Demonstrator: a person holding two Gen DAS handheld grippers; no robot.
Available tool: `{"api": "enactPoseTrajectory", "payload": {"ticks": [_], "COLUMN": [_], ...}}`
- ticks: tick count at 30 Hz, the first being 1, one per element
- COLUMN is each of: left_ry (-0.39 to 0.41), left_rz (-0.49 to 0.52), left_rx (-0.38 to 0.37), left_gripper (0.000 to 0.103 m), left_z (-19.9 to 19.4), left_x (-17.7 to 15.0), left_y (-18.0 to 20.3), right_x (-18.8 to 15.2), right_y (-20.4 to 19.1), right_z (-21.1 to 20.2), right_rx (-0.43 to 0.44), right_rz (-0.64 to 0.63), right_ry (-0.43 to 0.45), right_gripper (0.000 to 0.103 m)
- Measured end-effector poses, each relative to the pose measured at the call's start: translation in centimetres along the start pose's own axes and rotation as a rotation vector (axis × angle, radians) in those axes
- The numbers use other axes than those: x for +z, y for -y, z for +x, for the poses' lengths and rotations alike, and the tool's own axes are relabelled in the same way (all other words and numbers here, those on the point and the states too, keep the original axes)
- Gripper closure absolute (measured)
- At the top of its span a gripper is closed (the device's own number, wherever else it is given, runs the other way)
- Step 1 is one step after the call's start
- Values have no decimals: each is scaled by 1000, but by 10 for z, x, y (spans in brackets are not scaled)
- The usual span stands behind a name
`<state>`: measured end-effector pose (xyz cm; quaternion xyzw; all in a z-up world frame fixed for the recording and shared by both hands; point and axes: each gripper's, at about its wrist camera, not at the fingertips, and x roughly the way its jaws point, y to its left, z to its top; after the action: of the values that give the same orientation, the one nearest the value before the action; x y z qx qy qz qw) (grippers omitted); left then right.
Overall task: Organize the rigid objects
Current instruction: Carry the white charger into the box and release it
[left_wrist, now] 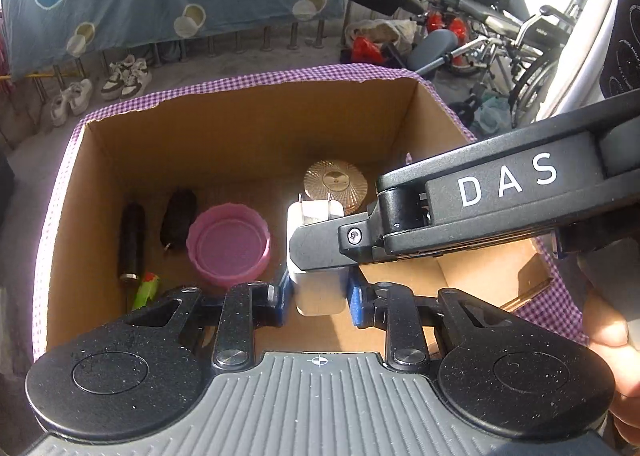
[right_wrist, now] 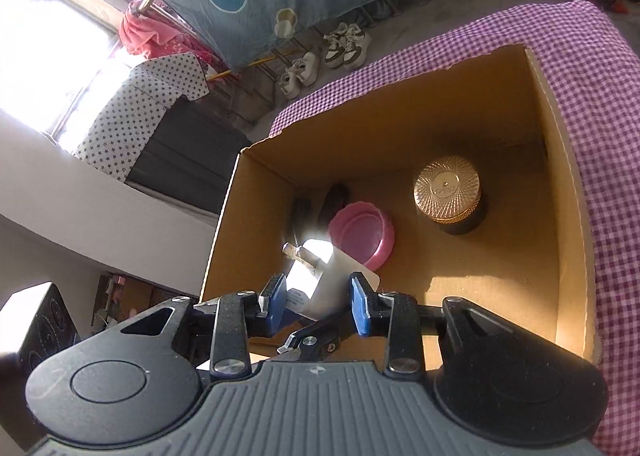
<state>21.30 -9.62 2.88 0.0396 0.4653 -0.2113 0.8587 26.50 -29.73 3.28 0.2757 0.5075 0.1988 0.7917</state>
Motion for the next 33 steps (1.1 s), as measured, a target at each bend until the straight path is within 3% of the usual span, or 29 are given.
{"api": "enactPoseTrajectory", "payload": {"ticks": [9, 17, 23, 33], "left_ry": [-131, -172, -153, -102], "left_rz": [-44, -63, -26, -48], "left_rx": [24, 27, 17, -10], "left_gripper": [76, 76, 74, 73], "left_z": [24, 32, 25, 12], "left_x": [-3, -5, -8, -11], "left_y": [-3, -9, -5, -3], "right_x": [13, 13, 10, 4], "right_y": [22, 30, 28, 29], "right_z": [40, 50, 48, 39], "right_rx": [-23, -25, -51, -73], "right_rz": [43, 52, 30, 9], "right_ry": [-117, -153, -141, -114], "right_gripper": [65, 65, 65, 65]}}
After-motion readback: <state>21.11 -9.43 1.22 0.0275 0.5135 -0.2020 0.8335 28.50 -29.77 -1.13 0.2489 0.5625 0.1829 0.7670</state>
